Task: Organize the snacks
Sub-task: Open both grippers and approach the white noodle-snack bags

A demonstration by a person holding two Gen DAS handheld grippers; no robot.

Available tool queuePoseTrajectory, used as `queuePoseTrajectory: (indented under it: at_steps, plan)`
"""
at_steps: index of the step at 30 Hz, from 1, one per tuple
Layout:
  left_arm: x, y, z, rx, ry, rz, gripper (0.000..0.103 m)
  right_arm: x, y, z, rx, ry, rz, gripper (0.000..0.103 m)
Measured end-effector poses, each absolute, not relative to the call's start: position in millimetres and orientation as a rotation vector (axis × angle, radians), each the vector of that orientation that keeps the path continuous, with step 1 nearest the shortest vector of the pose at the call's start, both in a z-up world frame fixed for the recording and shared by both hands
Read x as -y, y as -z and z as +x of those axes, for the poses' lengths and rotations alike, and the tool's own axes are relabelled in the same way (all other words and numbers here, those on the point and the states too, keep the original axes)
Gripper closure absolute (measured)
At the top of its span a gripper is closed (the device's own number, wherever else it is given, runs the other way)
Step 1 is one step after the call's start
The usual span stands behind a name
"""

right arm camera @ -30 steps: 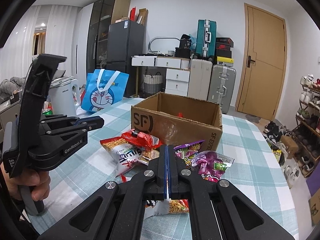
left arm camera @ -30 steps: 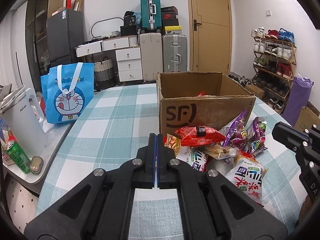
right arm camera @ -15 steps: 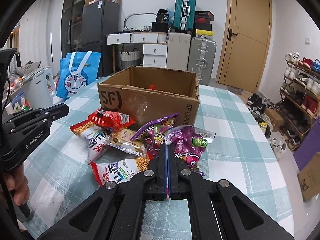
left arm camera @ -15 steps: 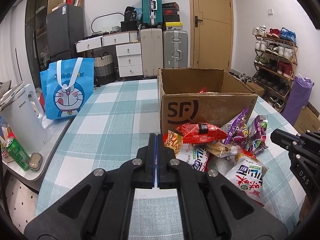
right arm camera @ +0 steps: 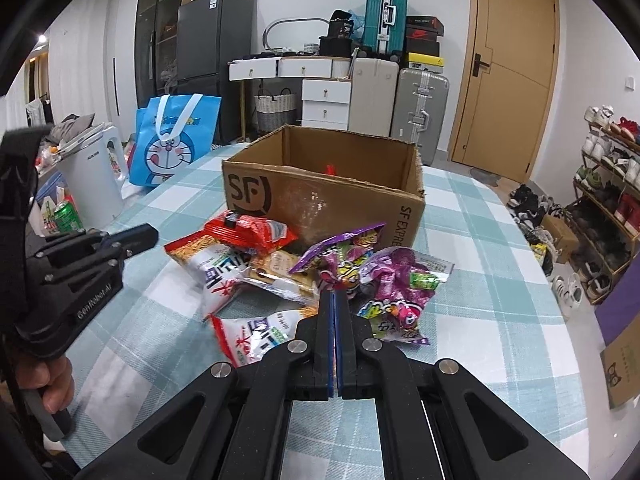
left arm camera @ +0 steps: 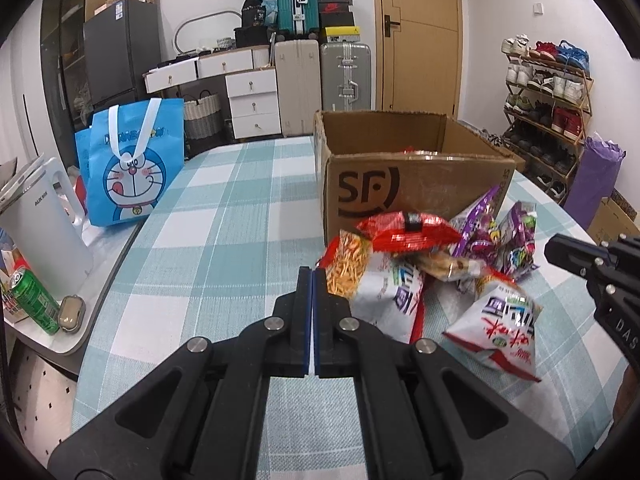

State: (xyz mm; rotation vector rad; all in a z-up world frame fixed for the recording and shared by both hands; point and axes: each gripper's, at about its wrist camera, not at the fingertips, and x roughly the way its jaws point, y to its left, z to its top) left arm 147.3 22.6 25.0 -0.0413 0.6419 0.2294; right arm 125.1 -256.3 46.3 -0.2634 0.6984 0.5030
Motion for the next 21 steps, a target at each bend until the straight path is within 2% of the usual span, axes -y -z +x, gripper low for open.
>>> queuePoseTrajectory:
  at_steps: [3,4,5,6,8,9,10,11,12,14,16,21]
  plan:
    - [-23.2,-21.2,144.7,-0.663,-0.213,-0.040,0.103,251.9,-44.9,122.6,-0.708,-0.511,-0.276,0.099]
    - [-23.4,-20.3,143.8,-0.664,-0.208,-0.038,0.103,250.7,-44.7,121.4,-0.709,-0.512,-0.281,0.091]
    - [-22.9,-20.2,143.3,-0.665,-0.205,-0.035,0.103,249.8,-44.9,120.3,-0.707,-0.515,-0.283,0.077]
    - [-22.3,-20.3,143.6,-0.668,-0.202,-0.031,0.103,249.3,-45.4,118.9,-0.704,-0.522,-0.283,0.069]
    - [-20.4,-20.2,144.8,-0.678,-0.199,-0.021,0.100,248.1,-46.8,116.5,-0.697,-0.528,-0.286,0.043]
    - [-20.0,-19.7,145.4,-0.683,-0.201,-0.017,0.083,247.8,-47.6,115.6,-0.693,-0.527,-0.290,0.033]
    - [-20.0,-18.5,146.4,-0.690,-0.206,-0.018,0.069,248.1,-48.2,114.8,-0.689,-0.525,-0.293,0.017]
    - [-21.2,-18.4,146.4,-0.687,-0.208,-0.027,0.041,248.7,-48.4,114.5,-0.687,-0.528,-0.293,0.013]
    - [-22.1,-18.9,145.6,-0.679,-0.209,-0.036,0.021,248.8,-48.7,114.5,-0.689,-0.530,-0.296,0.013]
    - [-25.5,-20.5,144.3,-0.661,-0.209,-0.058,0.012,248.1,-47.2,116.0,-0.701,-0.527,-0.307,0.001]
    - [-27.4,-19.0,147.2,-0.683,-0.212,-0.058,0.000,247.0,-45.2,115.4,-0.709,-0.536,-0.315,0.001]
    - [-30.3,-12.8,152.3,-0.708,-0.211,-0.049,0.001,242.9,-40.4,115.0,-0.725,-0.551,-0.330,0.001]
